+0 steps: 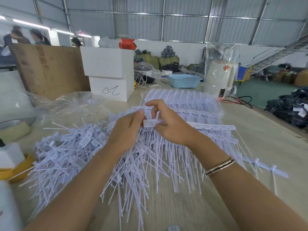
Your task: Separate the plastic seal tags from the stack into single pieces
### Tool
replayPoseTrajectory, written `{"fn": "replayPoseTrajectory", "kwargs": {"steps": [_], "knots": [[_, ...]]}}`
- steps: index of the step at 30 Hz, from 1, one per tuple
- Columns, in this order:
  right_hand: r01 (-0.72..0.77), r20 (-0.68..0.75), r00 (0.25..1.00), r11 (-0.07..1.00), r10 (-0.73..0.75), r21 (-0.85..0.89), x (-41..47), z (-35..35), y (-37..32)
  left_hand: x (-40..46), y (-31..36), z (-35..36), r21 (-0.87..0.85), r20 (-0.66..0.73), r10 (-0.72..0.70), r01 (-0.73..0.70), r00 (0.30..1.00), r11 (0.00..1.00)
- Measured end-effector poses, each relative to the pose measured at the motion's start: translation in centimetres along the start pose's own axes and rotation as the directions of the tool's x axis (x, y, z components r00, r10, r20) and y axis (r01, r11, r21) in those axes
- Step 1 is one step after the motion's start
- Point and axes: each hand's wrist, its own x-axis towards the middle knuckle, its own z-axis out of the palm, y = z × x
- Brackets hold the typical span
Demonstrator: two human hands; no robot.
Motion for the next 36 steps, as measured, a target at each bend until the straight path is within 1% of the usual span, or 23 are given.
{"fn": "replayPoseTrajectory", "kwargs": {"steps": [1, 2, 4, 5, 6, 8, 10, 13, 18, 20, 23, 26, 29, 32, 36], "knots": [[0.014, 0.007, 1.0, 1.0, -0.014, 0.015, 0.0, 0.2, 0.0, -0.1, 0.2, 0.3, -0.049, 0.081, -0.028, 0.032, 0.996, 0.998], [0.025, 0.014, 1.0, 0.999, -0.026, 0.028, -0.1, 0.2, 0.0, -0.2, 0.2, 0.5, -0.05, 0.119, -0.024, 0.03, 0.993, 0.998], [0.028, 0.029, 0.999, 0.999, -0.029, 0.02, -0.1, 0.1, 0.0, -0.1, 0.1, 0.6, -0.055, 0.082, 0.014, -0.01, 0.997, 0.998], [0.015, 0.043, 0.999, 0.999, -0.013, -0.033, -0.1, -0.2, 0.1, 0.0, 0.0, 0.4, -0.075, 0.05, 0.026, -0.022, 0.998, 0.997], [-0.005, 0.058, 0.998, 0.992, 0.013, -0.127, -0.1, -0.5, 0.2, 0.0, -0.1, 0.3, -0.101, 0.034, 0.035, -0.031, 0.999, 0.994], [-0.057, 0.073, 0.994, 0.943, 0.086, -0.327, 0.0, -1.0, 0.3, 0.0, -0.3, 0.2, -0.121, 0.035, 0.062, -0.057, 0.997, 0.991], [-0.104, 0.09, 0.984, 0.91, 0.152, -0.401, 0.0, -1.2, 0.2, -0.2, -0.3, 0.4, -0.089, 0.057, 0.084, -0.079, 0.995, 0.993], [-0.146, 0.095, 0.976, 0.908, 0.198, -0.394, 0.1, -1.3, 0.2, -0.3, -0.3, 0.4, -0.041, 0.075, 0.089, -0.087, 0.993, 0.995], [-0.126, 0.102, 0.979, 0.921, 0.175, -0.37, 0.2, -1.5, 0.1, -0.1, 0.0, 0.4, -0.063, 0.078, 0.049, -0.044, 0.996, 0.997], [-0.104, 0.073, 0.987, 0.92, 0.142, -0.379, 0.1, -1.5, 0.0, 0.1, 0.2, 0.5, -0.098, 0.079, -0.006, 0.013, 0.997, 0.995], [-0.077, -0.01, 0.997, 0.894, 0.08, -0.441, 0.1, -1.3, -0.2, 0.2, 0.3, 0.3, -0.184, 0.109, -0.119, 0.138, 0.987, 0.973], [-0.065, -0.078, 0.996, 0.882, 0.032, -0.467, 0.1, -1.1, -0.2, 0.2, 0.3, 0.2, -0.262, 0.128, -0.186, 0.214, 0.974, 0.941], [-0.048, -0.116, 0.993, 0.873, -0.009, -0.485, 0.1, -0.9, -0.2, 0.2, 0.4, 0.2, -0.308, 0.154, -0.218, 0.256, 0.964, 0.916], [-0.032, -0.141, 0.989, 0.87, -0.043, -0.492, 0.1, -0.9, -0.3, 0.2, 0.7, 0.2, -0.326, 0.15, -0.238, 0.275, 0.96, 0.905], [-0.035, -0.13, 0.991, 0.865, -0.036, -0.501, 0.2, -0.7, -0.3, 0.3, 0.9, 0.2, -0.34, 0.154, -0.251, 0.29, 0.956, 0.895]]}}
